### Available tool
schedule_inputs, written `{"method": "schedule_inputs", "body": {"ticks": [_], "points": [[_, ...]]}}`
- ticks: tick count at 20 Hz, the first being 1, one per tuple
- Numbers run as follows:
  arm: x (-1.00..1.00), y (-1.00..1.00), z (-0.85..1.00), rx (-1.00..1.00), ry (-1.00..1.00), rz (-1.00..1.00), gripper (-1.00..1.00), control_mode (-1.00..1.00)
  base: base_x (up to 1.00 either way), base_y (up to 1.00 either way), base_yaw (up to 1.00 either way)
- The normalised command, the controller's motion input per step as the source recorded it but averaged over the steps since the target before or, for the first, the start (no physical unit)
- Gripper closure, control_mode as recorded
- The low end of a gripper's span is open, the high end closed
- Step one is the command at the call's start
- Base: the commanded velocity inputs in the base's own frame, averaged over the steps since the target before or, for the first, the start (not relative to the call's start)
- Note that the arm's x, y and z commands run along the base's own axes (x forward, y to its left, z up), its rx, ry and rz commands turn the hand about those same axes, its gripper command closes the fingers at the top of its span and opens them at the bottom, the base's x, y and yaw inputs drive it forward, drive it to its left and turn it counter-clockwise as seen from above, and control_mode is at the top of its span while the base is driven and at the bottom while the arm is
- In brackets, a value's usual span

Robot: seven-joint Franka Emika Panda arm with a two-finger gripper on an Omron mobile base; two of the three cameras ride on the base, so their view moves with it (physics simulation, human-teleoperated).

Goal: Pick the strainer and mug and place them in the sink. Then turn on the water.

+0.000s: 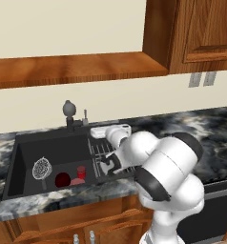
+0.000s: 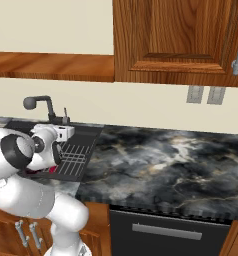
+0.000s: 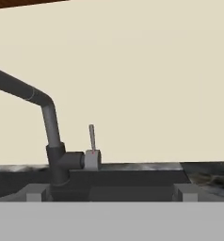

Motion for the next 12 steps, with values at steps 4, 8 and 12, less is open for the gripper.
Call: {"method": "schedule_inputs", "body": {"ticks": [4,8,12], "points": [[0.52,0.00,-0.09,0.00,0.00,0.00,-1.00,-1.00,0.00,0.00,0.00],[0.46,0.00,-0.08,0.00,0.00,0.00,-1.00,-1.00,0.00,0.00,0.00],[0.40,0.00,-0.08,0.00,0.00,0.00,-1.00,-1.00,0.00,0.00,0.00]]}}
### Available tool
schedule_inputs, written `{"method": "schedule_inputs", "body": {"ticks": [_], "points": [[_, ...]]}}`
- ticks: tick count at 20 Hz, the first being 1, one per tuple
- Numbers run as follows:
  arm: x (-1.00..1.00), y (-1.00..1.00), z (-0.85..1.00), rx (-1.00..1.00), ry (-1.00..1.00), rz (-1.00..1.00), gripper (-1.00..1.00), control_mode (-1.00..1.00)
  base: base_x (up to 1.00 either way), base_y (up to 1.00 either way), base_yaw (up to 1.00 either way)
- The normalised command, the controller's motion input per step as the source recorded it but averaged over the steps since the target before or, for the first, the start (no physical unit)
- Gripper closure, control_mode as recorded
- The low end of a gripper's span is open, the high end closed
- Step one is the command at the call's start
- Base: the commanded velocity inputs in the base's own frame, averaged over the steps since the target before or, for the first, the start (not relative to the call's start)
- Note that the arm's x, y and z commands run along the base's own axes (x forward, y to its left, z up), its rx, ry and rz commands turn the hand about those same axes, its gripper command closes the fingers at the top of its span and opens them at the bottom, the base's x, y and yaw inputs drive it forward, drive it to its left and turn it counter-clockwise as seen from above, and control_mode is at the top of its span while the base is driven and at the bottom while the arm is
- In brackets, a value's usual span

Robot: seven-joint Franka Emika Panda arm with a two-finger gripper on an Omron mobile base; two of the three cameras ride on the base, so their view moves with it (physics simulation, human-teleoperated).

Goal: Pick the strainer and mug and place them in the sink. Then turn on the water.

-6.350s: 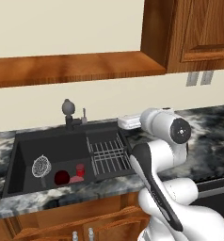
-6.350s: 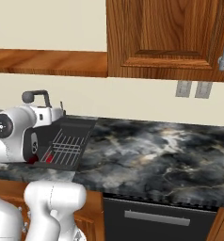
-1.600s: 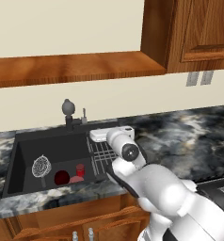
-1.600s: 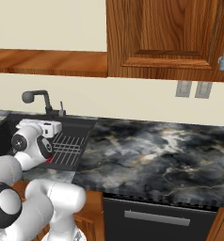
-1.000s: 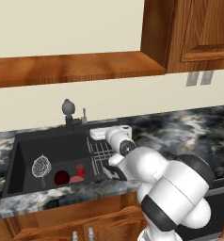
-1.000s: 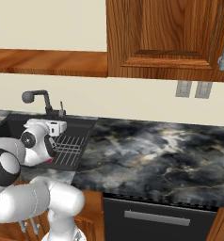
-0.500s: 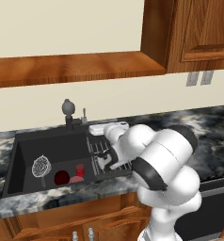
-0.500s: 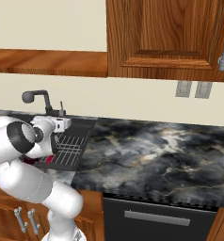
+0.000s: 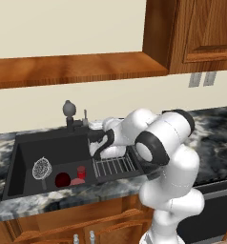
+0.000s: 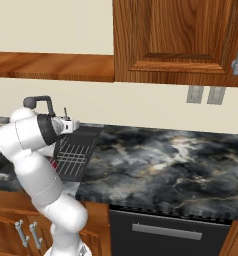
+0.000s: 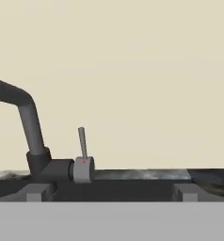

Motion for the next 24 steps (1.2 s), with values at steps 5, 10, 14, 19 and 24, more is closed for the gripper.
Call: {"method": "schedule_inputs", "body": {"ticks": [5,10,14,19,24], "points": [[0.24,0.00,-0.23,0.00,0.00,0.00,-1.00,-1.00,0.00,0.00,0.00],[0.08,0.00,-0.26,0.00,-0.01,0.00,-1.00,-1.00,0.00,0.00,0.00],[0.12,0.00,-0.19,0.00,0.00,0.00,-1.00,-1.00,0.00,0.00,0.00],[0.17,0.00,-0.16,0.00,0.00,0.00,-1.00,-1.00,0.00,0.00,0.00],[0.20,0.00,-0.12,0.00,0.00,0.00,-1.00,-1.00,0.00,0.00,0.00]]}}
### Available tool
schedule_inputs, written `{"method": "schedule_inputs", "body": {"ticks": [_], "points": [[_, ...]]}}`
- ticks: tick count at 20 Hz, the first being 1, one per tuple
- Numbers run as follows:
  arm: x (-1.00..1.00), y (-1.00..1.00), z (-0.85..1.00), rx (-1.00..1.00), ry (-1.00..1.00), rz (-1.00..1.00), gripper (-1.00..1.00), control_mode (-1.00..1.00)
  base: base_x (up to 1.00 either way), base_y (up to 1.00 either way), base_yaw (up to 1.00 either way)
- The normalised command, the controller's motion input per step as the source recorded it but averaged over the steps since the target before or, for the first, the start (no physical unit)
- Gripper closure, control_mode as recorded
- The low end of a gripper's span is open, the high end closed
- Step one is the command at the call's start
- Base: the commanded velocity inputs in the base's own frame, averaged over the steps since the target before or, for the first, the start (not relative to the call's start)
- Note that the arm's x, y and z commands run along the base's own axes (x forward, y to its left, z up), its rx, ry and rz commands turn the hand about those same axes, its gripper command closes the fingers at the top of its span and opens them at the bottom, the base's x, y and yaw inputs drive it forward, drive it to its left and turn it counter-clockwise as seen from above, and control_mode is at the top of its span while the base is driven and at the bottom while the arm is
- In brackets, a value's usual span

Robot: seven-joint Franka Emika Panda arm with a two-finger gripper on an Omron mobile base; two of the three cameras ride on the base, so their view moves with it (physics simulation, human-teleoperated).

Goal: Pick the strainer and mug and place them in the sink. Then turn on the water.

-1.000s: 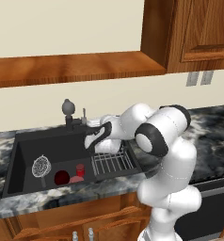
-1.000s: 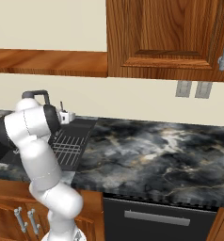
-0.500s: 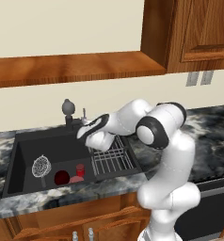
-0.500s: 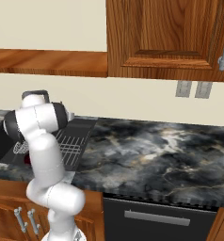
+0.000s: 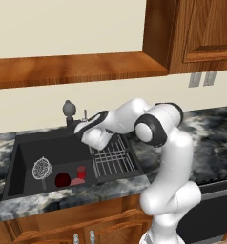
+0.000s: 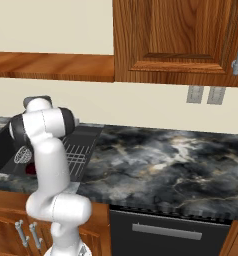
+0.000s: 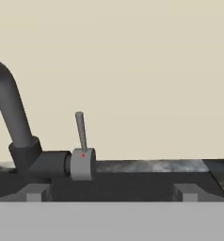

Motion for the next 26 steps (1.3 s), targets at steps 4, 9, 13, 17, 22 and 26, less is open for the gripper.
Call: {"method": "schedule_inputs", "body": {"ticks": [4,9,13,17,22,26], "points": [[0.24,0.00,-0.09,0.00,0.00,0.00,-1.00,-1.00,0.00,0.00,0.00],[0.29,0.00,-0.09,0.00,0.00,0.00,-1.00,-1.00,0.00,0.00,0.00],[0.24,0.00,-0.10,0.00,0.00,0.00,-1.00,-1.00,0.00,0.00,0.00],[0.14,0.05,0.00,0.00,0.00,0.00,-1.00,-1.00,0.00,0.00,0.00],[0.14,0.08,0.00,0.00,0.00,0.00,-1.00,-1.00,0.00,0.00,0.00],[0.16,0.08,0.00,0.00,0.00,0.00,-1.00,-1.00,0.00,0.00,0.00]]}}
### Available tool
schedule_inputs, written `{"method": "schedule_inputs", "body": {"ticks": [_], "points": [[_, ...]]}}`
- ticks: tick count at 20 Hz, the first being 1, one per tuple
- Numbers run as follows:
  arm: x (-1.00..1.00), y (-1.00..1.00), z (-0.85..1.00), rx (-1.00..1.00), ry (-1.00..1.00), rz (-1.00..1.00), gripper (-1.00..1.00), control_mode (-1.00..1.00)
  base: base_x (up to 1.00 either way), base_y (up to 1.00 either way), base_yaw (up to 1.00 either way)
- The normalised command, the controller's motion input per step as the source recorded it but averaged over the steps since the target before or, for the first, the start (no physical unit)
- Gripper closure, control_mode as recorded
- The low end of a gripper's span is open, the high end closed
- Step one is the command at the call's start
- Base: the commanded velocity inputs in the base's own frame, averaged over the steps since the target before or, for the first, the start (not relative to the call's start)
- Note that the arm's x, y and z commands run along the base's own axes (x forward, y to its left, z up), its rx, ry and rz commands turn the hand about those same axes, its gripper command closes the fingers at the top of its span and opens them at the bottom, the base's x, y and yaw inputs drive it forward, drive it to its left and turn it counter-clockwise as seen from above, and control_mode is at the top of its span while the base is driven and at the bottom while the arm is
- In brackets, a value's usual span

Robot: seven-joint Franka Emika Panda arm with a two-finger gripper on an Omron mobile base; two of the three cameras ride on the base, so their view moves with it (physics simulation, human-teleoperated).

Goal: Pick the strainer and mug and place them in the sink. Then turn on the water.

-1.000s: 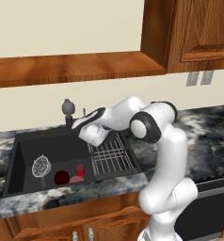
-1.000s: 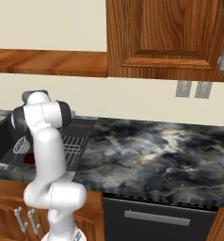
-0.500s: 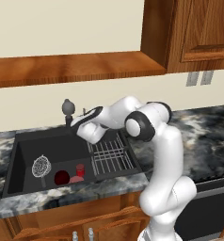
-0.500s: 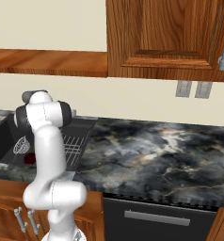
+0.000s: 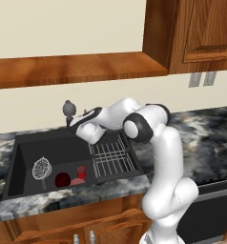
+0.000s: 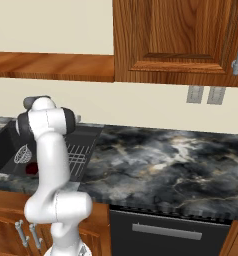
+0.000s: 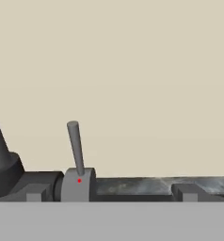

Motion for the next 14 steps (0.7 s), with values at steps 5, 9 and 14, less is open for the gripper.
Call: {"method": "schedule_inputs", "body": {"ticks": [5,9,14], "points": [[0.16,0.04,0.00,0.00,0.00,0.00,-1.00,-1.00,0.00,0.00,0.00],[0.14,0.01,0.00,0.00,0.00,0.00,-1.00,-1.00,0.00,0.00,0.00],[0.05,0.02,0.00,0.00,0.00,0.00,-1.00,-1.00,0.00,0.00,0.00]]}}
